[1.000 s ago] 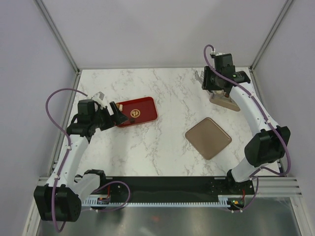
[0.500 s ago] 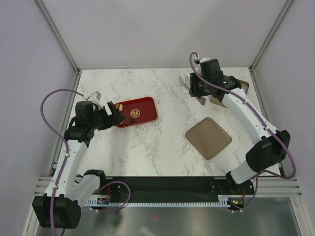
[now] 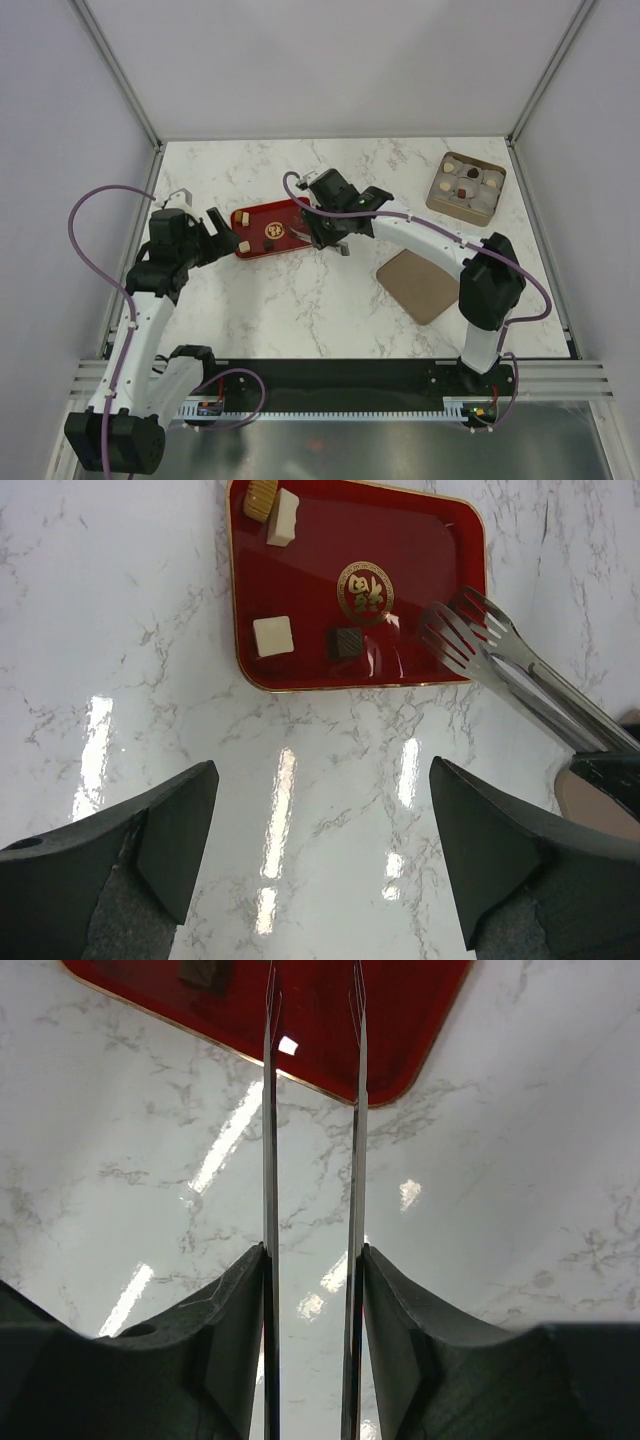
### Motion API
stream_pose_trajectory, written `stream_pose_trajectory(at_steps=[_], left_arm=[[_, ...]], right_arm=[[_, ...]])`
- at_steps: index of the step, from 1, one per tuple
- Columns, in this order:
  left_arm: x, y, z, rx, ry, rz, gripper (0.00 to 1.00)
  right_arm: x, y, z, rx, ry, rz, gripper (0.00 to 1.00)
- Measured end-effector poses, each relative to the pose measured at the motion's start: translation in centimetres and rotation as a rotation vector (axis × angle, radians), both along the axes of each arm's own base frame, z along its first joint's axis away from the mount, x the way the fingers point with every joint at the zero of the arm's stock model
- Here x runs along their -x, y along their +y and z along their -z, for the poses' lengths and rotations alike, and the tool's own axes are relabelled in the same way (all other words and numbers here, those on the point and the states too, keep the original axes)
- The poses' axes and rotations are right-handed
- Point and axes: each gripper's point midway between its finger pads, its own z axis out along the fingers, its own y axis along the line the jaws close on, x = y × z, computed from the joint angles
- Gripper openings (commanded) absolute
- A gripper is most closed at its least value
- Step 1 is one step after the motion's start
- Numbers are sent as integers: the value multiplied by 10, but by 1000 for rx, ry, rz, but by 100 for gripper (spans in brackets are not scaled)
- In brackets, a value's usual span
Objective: Pack the chocolate
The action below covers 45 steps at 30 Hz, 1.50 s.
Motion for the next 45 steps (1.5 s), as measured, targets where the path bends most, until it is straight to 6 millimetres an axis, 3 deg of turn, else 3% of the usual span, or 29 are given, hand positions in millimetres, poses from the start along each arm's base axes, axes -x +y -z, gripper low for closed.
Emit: stream_pose_trajectory(at_steps=[7, 22, 27, 37, 45], left_arm=[[0, 4, -6, -12, -18, -17, 95], [2, 4, -10, -11, -33, -18, 95], [2, 4, -10, -11, -33, -18, 96], [2, 4, -10, -12, -33, -18, 96], [2, 4, -10, -12, -33, -18, 97]], right_arm=[[7, 33, -8, -70, -35, -79, 51], [11, 59, 12, -83, -36, -136, 52], [16, 63, 23, -54, -36, -152, 52], [18, 63, 27, -47, -36, -155, 50], [9, 54, 28, 3, -79, -117, 48]])
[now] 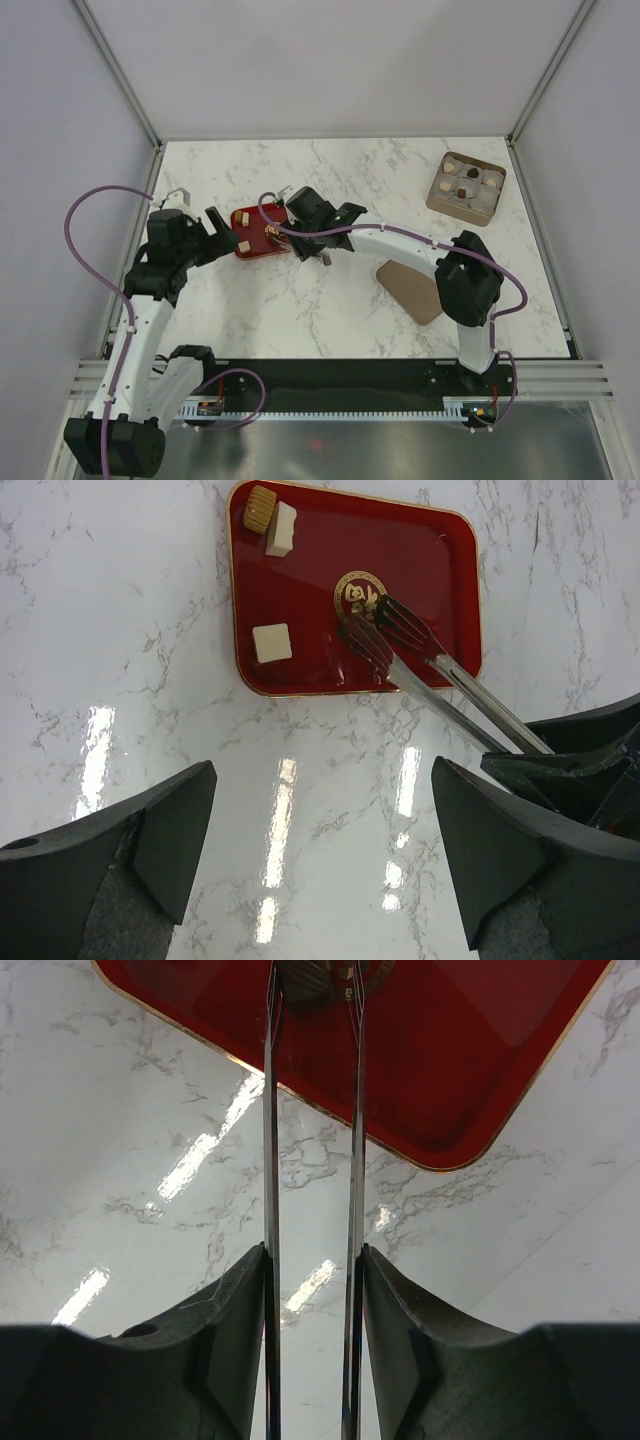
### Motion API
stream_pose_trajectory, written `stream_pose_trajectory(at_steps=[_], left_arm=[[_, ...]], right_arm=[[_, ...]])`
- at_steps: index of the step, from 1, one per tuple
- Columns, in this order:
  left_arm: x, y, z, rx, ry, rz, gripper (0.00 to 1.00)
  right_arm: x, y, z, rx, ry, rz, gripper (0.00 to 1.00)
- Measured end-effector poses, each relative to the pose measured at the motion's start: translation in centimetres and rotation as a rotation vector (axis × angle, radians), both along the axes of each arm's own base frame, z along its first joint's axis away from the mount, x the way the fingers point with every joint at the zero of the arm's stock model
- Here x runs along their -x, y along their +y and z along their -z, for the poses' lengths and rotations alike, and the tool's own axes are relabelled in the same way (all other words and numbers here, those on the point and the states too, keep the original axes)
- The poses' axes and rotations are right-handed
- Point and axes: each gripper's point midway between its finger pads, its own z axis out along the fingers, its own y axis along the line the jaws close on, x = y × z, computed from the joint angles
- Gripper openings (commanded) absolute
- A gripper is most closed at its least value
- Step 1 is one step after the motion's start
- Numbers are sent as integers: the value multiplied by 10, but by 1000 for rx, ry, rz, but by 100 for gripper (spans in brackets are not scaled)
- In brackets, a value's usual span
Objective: Pack the chocolate
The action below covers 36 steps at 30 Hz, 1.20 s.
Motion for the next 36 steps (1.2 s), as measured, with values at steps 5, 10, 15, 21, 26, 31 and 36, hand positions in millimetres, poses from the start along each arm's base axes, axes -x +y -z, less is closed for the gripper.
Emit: stream_pose_trajectory(at_steps=[5, 10, 15, 21, 26, 31, 36], left_arm=[[0, 0, 0, -1, 0, -1, 97], [0, 3, -1, -9, -7, -13, 97], [0, 4, -2, -12, -11, -17, 97], [1, 4, -6, -12, -27, -19, 97], [2, 4, -6, -12, -28, -19, 97], [2, 4, -7, -12, -28, -19, 96], [2, 4, -7, -12, -28, -19, 97]], right_arm=[[-6, -8, 1, 39, -31, 16, 46], [-7, -9, 1, 47, -40, 18, 46], [-8, -9, 9, 60, -33, 16, 46], [-7, -10, 22, 83, -16, 17, 38], [-8, -12, 18, 91, -15, 24, 37], [-7, -18, 5, 91, -9, 36, 36], [-18, -42, -23, 77, -14, 88, 36]])
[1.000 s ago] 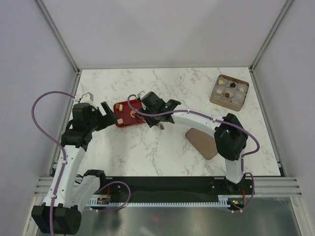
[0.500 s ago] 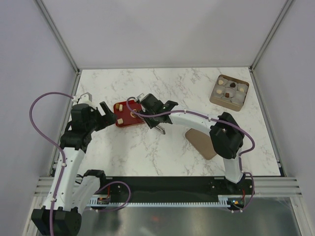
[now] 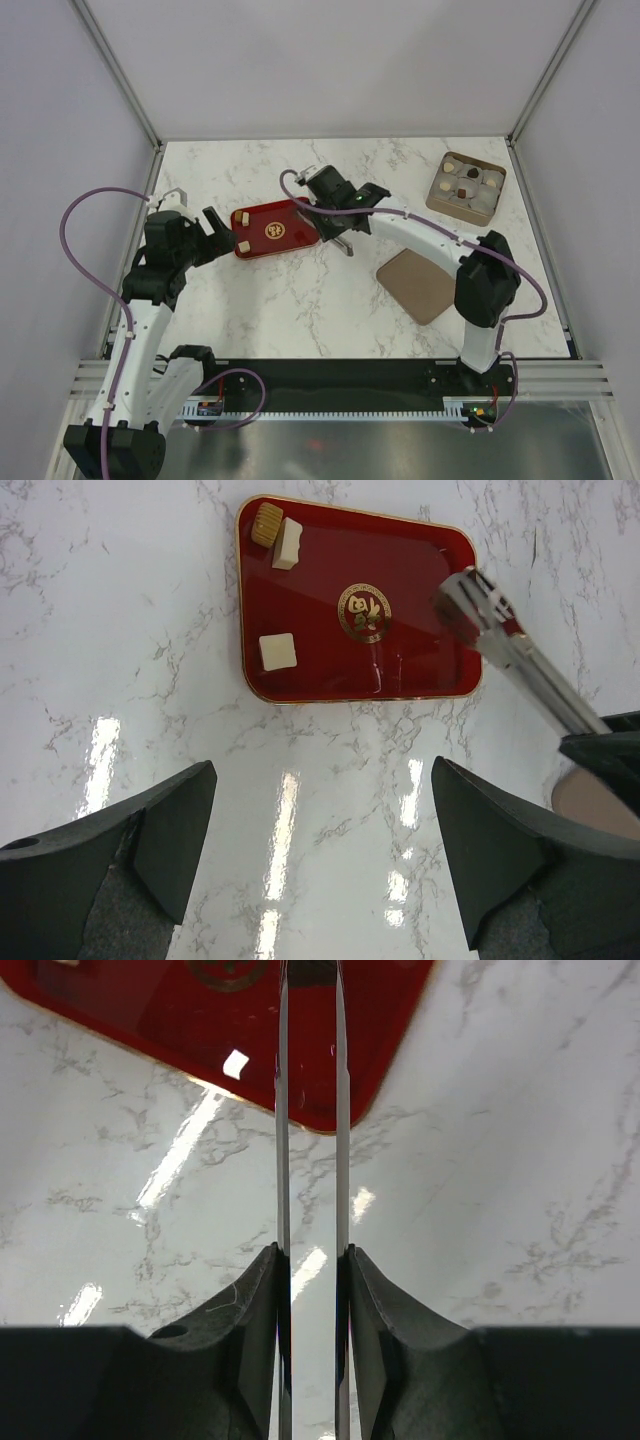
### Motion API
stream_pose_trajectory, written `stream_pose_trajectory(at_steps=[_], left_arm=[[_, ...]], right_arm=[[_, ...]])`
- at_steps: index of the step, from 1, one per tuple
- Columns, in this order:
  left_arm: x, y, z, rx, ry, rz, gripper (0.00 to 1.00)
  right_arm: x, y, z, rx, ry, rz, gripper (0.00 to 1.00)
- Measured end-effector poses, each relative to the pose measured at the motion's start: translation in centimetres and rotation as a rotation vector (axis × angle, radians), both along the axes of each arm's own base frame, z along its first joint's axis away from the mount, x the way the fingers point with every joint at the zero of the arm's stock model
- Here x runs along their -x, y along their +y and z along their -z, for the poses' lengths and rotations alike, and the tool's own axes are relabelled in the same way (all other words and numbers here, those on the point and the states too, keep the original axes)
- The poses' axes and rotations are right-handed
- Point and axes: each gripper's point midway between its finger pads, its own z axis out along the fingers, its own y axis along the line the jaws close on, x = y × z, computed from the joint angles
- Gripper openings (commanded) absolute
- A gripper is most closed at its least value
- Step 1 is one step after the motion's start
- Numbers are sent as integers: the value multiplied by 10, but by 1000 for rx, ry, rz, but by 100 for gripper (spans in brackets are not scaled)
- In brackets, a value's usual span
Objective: Pack the chocolate
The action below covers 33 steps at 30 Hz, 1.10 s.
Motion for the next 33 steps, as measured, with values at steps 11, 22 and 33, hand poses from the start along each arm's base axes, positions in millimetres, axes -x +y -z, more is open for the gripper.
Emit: stream_pose_trajectory(at_steps=[11, 22, 33], left_arm=[[-1, -2, 4, 4, 17, 8, 96], [-2, -10, 12, 28, 55, 46, 96], [0, -20, 11, 32, 52, 85, 95]], right_arm=[[-77, -184, -63, 9, -70, 478, 36], [-83, -356, -55, 134, -42, 956, 36], [-84, -413, -31, 177, 6, 1122, 39]])
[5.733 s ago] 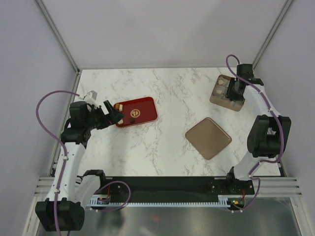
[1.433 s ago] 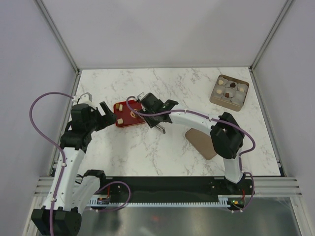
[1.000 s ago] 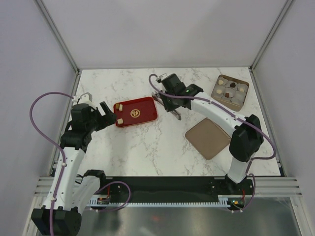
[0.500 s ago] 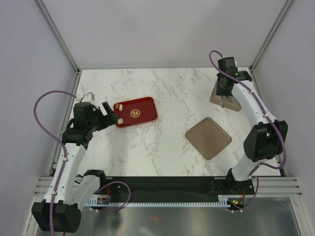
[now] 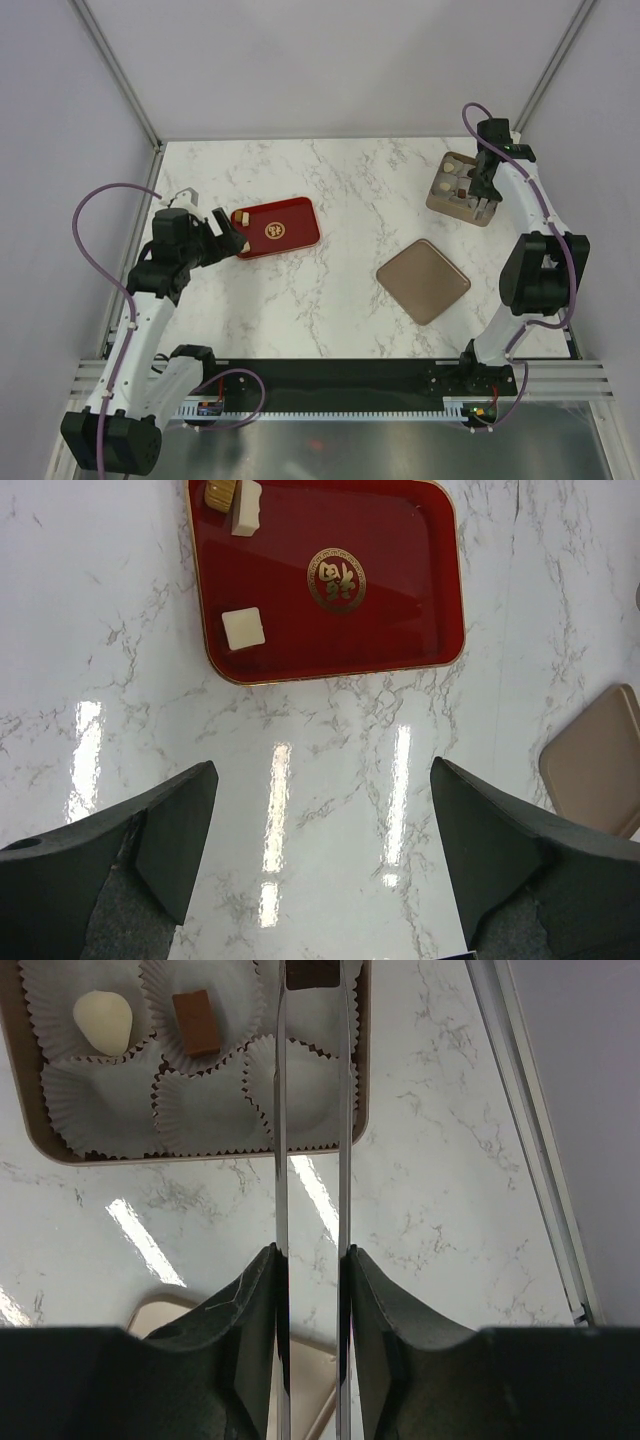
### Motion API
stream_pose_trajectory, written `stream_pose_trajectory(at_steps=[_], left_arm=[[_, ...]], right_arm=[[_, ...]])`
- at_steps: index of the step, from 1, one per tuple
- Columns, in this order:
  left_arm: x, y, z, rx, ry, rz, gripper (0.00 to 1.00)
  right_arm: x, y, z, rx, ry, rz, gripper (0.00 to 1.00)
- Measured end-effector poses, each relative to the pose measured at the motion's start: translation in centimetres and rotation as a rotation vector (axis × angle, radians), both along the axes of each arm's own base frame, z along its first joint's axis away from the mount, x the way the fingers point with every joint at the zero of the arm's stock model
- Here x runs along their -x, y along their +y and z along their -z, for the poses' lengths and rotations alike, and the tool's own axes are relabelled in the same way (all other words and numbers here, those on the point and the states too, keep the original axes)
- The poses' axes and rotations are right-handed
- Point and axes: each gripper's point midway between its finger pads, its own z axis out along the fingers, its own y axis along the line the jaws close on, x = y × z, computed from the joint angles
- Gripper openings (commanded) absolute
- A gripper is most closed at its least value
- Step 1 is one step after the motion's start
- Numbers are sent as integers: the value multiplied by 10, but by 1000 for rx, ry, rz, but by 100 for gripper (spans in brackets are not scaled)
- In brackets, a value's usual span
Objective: Pack the chocolate
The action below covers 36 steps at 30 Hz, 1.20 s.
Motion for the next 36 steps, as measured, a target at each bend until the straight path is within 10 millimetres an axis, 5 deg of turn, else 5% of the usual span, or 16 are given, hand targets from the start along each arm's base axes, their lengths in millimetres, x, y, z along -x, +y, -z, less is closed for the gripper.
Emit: stream_pose_trajectory(at_steps=[36], left_arm=[[0, -2, 1, -4, 3, 8, 95]], right_arm=[[-10, -11, 32, -3, 35, 44, 49]])
